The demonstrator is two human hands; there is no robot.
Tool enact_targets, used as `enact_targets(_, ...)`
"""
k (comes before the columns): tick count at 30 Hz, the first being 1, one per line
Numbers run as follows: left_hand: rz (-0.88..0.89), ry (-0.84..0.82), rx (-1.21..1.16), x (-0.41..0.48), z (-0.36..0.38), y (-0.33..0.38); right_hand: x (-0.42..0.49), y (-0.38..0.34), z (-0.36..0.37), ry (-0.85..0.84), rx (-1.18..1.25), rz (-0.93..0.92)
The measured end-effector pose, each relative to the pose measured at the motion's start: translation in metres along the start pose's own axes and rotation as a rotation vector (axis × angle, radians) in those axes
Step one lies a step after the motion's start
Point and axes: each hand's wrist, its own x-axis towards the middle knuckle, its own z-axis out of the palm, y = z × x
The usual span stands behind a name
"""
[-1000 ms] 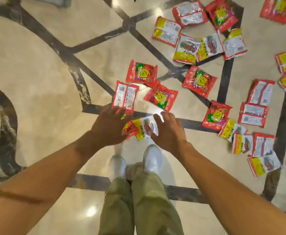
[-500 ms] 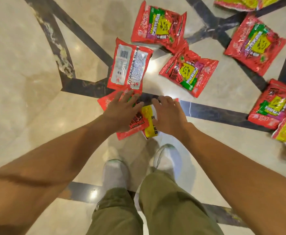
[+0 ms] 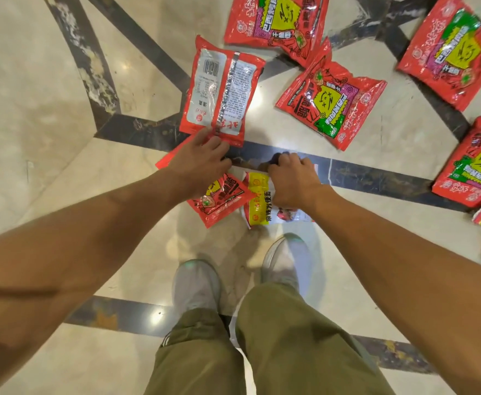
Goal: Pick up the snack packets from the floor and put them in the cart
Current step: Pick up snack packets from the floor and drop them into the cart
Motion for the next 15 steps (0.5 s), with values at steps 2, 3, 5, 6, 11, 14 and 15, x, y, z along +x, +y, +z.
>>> enact_targets(2,-0.01,-0.027,-0.025,-0.008,-0.005,-0.005,-0.01,0.0,-0.005,-0.04,0.061,0.001)
enact_targets(3,-0.027,-0.057,-0.057,-0.013,-0.011,-0.008,-0.016,0.002,-0.007,-0.072,0.087,0.006)
enact_targets(5,-0.08,-0.1,-0.126,-0.028,-0.025,-0.015,-0.034,0.006,-0.013,-0.083,0.145,0.039)
enact_targets(6,-0.113,-0.104,-0.188,-0.039,-0.036,-0.019,-0.047,0.008,-0.016,-0.054,0.198,0.062)
enact_targets(11,-0.455,-0.079,-0.738,-0.099,-0.108,-0.037,-0.124,0.016,-0.053,0.112,0.672,0.278)
enact_targets(14,-0.579,-0.008,-1.072,-0.14,-0.168,-0.052,-0.191,0.017,-0.098,0.238,1.017,0.385)
enact_targets(15,-0.602,0.024,-1.184,-0.154,-0.193,-0.057,-0.219,0.017,-0.118,0.271,1.146,0.395)
